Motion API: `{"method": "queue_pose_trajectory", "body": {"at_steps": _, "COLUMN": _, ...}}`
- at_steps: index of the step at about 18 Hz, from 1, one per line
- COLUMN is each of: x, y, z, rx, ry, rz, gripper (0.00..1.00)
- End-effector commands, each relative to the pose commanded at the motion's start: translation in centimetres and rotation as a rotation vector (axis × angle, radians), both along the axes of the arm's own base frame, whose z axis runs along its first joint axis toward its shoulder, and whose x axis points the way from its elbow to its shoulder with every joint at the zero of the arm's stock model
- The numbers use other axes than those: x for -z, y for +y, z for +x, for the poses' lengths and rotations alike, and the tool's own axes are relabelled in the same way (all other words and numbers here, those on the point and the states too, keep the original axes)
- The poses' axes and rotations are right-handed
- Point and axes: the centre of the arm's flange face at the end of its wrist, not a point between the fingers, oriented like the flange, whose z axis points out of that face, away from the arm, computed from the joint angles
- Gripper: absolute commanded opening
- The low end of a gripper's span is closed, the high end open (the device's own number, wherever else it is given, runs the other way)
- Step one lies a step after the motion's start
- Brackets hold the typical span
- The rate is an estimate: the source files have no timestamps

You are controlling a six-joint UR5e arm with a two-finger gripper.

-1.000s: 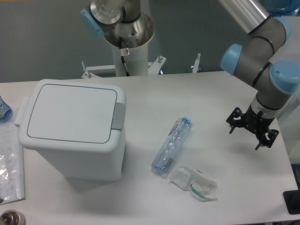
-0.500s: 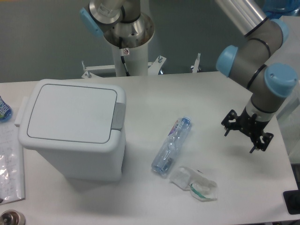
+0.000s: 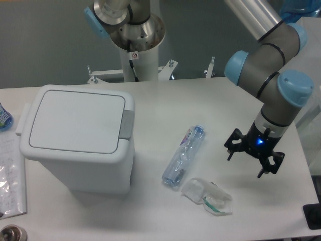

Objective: Open the trash can
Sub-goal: 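Move the open gripper from its start pose toward the white trash can, then raise and swing the gripper over to the trash can lid's hinge edge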

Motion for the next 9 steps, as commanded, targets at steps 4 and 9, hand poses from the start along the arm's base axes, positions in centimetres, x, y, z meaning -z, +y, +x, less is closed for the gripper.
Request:
{"method": "queue_pose_trajectory", "body": {"at_steps": 4, "x": -5.5, "y": 3.2, "z": 4.4, "rx": -0.034, "ry": -0.01, "rz": 0.068, "gripper": 1.0}}
{"method": "queue_pose_trajectory", "body": {"at_steps": 9, "x": -9.9, "y": 5.2, "z": 9.6, "rx": -0.034, "ry": -0.061, "rz": 0.157, "gripper": 1.0}}
